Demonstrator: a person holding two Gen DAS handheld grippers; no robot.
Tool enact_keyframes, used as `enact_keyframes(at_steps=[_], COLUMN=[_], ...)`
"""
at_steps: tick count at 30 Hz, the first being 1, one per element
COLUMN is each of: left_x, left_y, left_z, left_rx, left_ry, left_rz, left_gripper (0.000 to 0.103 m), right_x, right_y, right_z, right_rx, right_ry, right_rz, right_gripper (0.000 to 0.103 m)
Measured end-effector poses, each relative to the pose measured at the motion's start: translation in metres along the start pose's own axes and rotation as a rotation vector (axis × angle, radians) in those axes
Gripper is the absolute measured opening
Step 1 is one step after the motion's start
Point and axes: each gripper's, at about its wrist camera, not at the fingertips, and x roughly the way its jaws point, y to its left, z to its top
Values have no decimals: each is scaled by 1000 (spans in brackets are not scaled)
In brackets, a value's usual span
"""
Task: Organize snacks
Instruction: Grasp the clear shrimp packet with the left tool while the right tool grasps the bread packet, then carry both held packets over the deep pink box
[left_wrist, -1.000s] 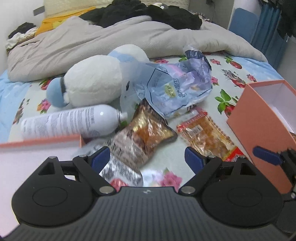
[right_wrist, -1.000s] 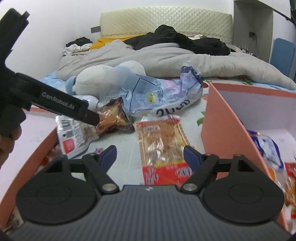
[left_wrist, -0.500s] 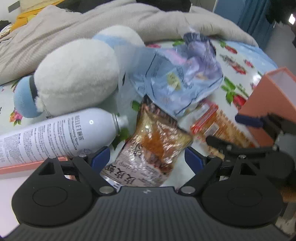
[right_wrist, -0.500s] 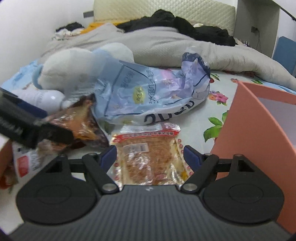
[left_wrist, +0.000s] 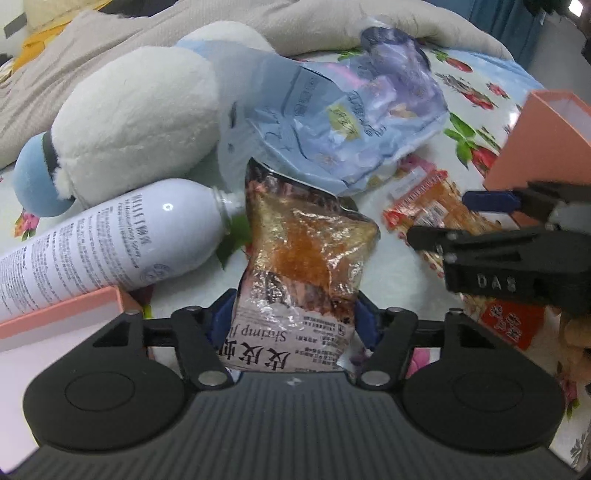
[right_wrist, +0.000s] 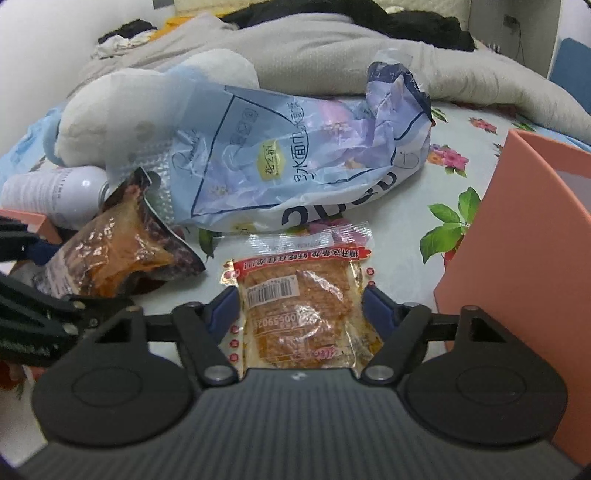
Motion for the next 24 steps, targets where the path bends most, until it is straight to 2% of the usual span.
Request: enact_keyframes(at_steps=[3,6,13,24], left_x=[-4,-9,-27,-75], left_y=[-6,-10,-16,-43], left_z=[-1,-4,-24,-73], left_rx=[7,-10,-91,-268], left_ry=[14,17,32,54], left_rz=[1,11,5,56], left_gripper=[59,48,45,45], right_x=[-5,-13,-39,-108], right_y=[-1,-3,2,-1], right_z=[-2,-5,-17,-60], right_rx=[-6,5,-9,38], right_ry=[17,39,93,99], right_rz=[15,38,63,106], right_gripper=[64,55,38,34])
